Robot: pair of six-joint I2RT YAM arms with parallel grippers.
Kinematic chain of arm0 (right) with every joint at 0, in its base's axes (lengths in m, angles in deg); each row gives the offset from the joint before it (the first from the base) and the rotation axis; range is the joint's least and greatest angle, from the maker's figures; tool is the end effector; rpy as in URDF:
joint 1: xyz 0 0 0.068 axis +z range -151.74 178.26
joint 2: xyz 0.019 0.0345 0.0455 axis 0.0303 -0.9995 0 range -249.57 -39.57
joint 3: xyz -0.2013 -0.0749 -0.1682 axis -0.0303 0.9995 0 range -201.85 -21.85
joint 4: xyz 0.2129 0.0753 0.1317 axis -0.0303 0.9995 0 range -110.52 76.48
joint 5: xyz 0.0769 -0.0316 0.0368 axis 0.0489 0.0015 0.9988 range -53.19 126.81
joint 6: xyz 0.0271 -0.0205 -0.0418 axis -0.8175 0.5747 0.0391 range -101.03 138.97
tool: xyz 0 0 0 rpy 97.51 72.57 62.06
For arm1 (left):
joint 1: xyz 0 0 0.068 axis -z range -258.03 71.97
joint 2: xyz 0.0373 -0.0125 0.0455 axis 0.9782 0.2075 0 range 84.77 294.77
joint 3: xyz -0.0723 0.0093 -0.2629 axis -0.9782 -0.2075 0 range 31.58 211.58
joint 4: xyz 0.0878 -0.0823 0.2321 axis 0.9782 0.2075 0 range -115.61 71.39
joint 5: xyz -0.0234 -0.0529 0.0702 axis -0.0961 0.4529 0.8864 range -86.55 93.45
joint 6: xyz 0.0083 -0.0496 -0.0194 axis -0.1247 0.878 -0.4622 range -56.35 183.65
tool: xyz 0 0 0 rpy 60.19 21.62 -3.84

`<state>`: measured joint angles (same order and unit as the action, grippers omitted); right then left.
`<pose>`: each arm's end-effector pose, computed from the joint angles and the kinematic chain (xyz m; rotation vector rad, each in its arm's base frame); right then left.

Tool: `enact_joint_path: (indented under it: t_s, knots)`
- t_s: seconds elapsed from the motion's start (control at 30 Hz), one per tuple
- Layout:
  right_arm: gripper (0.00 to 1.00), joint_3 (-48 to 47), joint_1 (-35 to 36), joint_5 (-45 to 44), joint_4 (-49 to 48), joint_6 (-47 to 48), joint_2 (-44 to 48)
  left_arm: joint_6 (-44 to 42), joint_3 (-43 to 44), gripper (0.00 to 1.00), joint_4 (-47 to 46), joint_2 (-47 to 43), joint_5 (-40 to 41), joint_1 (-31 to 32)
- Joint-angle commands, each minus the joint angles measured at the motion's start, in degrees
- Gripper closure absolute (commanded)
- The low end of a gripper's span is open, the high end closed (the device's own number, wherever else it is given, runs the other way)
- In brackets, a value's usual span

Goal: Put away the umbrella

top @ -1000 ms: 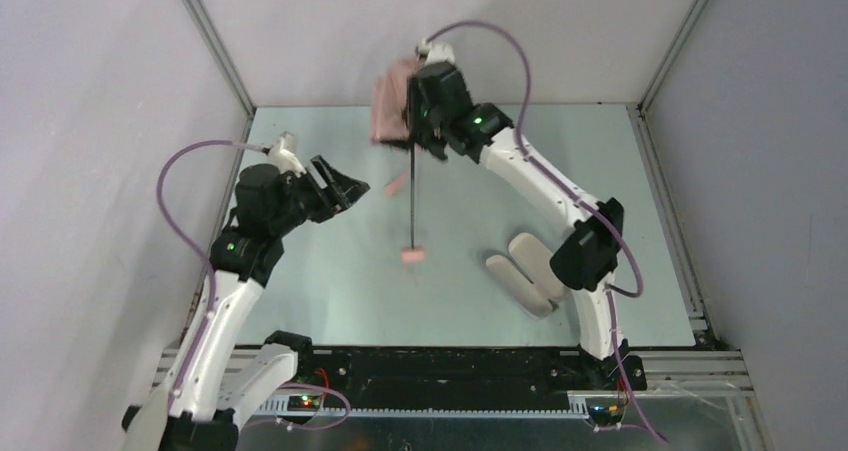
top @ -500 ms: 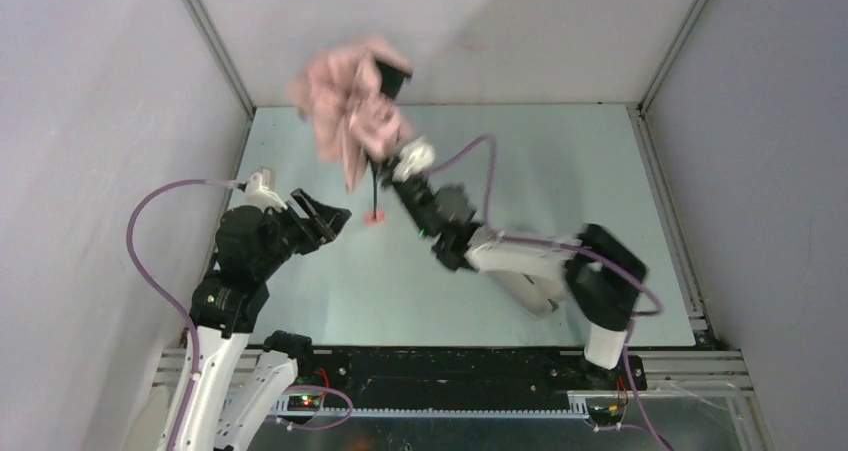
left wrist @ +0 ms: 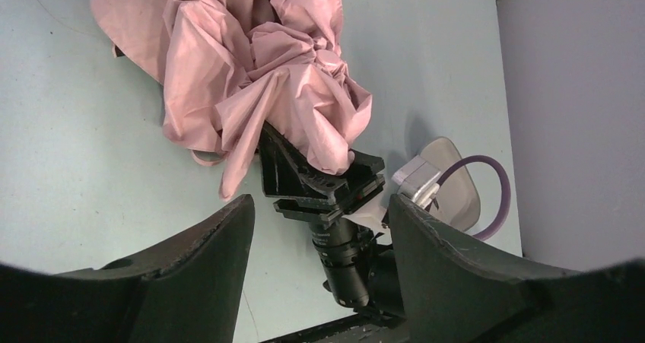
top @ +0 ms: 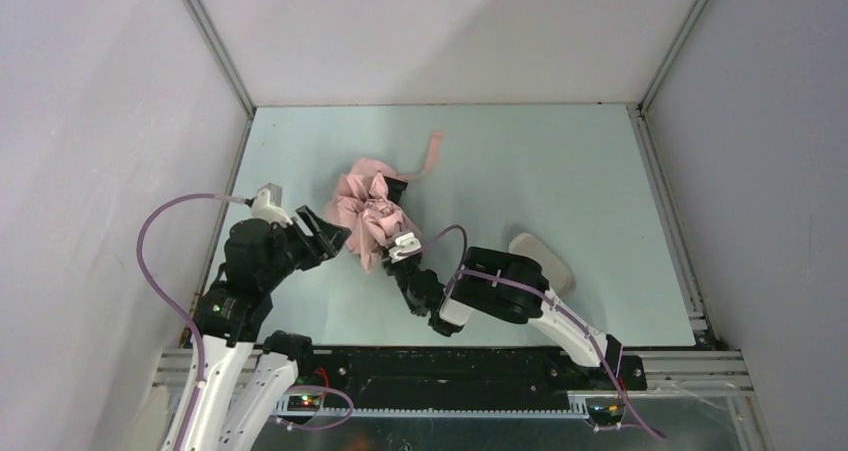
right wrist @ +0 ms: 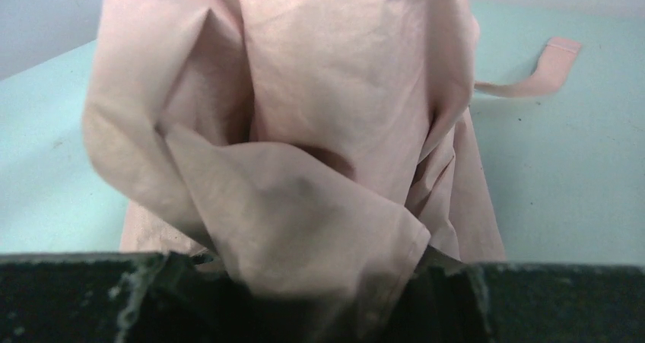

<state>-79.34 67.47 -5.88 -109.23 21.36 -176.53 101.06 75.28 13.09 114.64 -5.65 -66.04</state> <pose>0.1700 0.3800 0.0799 -0.2828 1.4392 0.4280 0.1101 -0.0291 0.3160 -0.3526 2.0407 -0.7016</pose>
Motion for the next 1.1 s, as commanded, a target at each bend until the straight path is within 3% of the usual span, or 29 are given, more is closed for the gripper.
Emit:
enact_joint_path:
  t_s: [0.0, 0.17, 0.27, 0.33, 0.37, 0.47, 0.53, 0.73, 0.83, 0.93, 1.0, 1.03, 1.07]
  knots:
    - [1.0, 5.4, 1.6, -3.4, 1.4, 0.0, 0.7, 0.0, 3.3, 0.29, 1.6, 1.1, 0.7, -0.1]
    - [1.0, 7.7, 3.5, -12.9, 3.6, 6.6, 15.9, 0.9, 9.0, 0.29, 5.5, 5.0, 1.3, -0.1]
    - [1.0, 8.2, 5.1, -15.5, 13.9, 8.2, 25.3, 1.0, 13.8, 0.28, 6.0, 7.7, 1.1, -0.2]
    - [1.0, 8.2, 5.5, -15.7, 29.3, 0.3, 35.9, 1.3, 15.8, 0.28, 6.2, 9.6, 0.0, -0.2]
    - [1.0, 8.2, 5.4, -14.3, 42.7, -3.7, 38.6, 1.8, 16.2, 0.28, 6.0, 10.3, -0.6, -0.2]
    - [1.0, 4.2, 3.8, -2.2, 70.0, -22.5, 49.5, 3.2, 16.8, 0.28, 4.6, 12.3, -3.5, -0.2]
    - [1.0, -1.7, 1.5, 6.4, 96.9, -31.4, 51.9, 3.5, 17.2, 0.28, 4.2, 12.7, -4.3, -0.2]
    - [1.0, -23.0, -6.7, 24.5, 136.9, -48.8, 47.5, 2.5, 17.8, 0.27, 5.1, 14.3, -6.4, -0.3]
    - [1.0, -29.3, -10.4, 30.0, 144.7, -57.1, 44.2, 2.9, 15.8, 0.27, 4.3, 14.7, -8.8, -0.3]
    - [1.0, -29.9, -12.3, 33.8, 141.5, -59.8, 41.6, 2.5, 14.6, 0.26, 3.5, 15.3, -10.2, -0.2]
    - [0.65, -29.8, -13.5, 37.4, 136.0, -58.6, 39.2, 1.7, 14.0, 0.25, 3.3, 16.2, -11.1, -0.3]
    - [0.22, -30.0, -14.3, 40.0, 134.3, -58.4, 37.4, 1.4, 13.7, 0.24, 3.3, 17.0, -11.8, -0.2]
    - [0.11, -30.2, -14.9, 42.0, 130.6, -57.5, 36.5, 0.8, 13.3, 0.24, 3.2, 17.4, -12.2, -0.2]
